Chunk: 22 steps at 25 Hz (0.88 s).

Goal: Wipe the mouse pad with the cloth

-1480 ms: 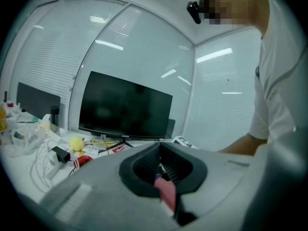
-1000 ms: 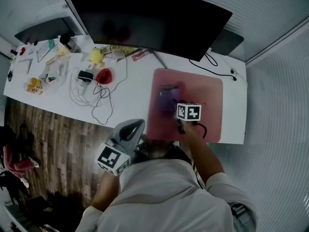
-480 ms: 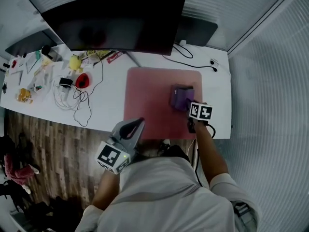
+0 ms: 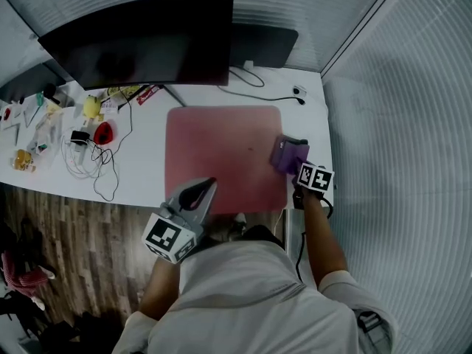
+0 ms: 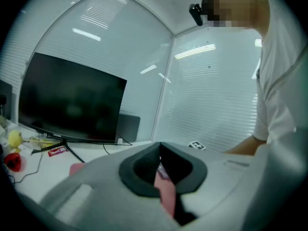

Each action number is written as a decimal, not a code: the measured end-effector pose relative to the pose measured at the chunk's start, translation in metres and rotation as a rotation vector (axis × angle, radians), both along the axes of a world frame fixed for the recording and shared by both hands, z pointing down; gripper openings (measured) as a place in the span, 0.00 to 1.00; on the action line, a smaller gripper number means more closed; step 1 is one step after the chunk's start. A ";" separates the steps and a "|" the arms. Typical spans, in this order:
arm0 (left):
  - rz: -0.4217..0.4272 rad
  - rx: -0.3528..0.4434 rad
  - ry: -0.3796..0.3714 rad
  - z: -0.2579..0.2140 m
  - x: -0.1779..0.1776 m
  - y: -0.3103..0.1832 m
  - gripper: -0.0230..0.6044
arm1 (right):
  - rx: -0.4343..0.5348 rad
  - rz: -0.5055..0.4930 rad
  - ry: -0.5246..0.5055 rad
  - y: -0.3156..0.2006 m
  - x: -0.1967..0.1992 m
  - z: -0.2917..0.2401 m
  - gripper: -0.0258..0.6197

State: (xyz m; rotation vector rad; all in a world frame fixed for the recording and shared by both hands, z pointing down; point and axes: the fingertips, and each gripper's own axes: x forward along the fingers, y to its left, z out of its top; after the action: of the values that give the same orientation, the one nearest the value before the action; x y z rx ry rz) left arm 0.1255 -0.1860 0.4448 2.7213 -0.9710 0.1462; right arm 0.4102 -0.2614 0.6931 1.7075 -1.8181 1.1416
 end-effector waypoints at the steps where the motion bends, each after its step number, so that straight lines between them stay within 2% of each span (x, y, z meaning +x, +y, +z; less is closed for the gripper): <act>1: 0.003 -0.003 0.000 0.001 0.001 0.001 0.04 | 0.008 0.015 -0.006 0.003 0.006 -0.001 0.12; 6: 0.000 -0.021 0.001 0.006 -0.010 0.009 0.04 | 0.135 0.031 -0.068 0.015 0.002 -0.037 0.12; 10: 0.008 -0.012 0.009 0.004 -0.035 0.011 0.04 | 0.229 -0.023 -0.137 0.016 -0.050 -0.080 0.12; 14: -0.008 0.003 -0.006 -0.004 -0.081 0.009 0.04 | 0.265 -0.138 -0.223 0.016 -0.145 -0.113 0.12; 16: -0.022 0.027 -0.051 -0.006 -0.108 0.011 0.04 | 0.266 -0.207 -0.262 0.017 -0.201 -0.119 0.12; 19: -0.033 0.041 -0.109 -0.004 -0.152 0.020 0.04 | 0.248 -0.297 -0.317 0.020 -0.286 -0.118 0.12; 22: -0.070 0.024 -0.110 -0.004 -0.197 0.030 0.04 | 0.217 -0.418 -0.360 0.028 -0.373 -0.112 0.12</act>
State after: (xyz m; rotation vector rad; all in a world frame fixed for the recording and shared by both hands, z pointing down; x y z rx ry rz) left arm -0.0718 -0.1561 0.4409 2.7215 -1.1037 0.2762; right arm 0.0374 -0.2335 0.5806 1.1834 -2.4510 1.1519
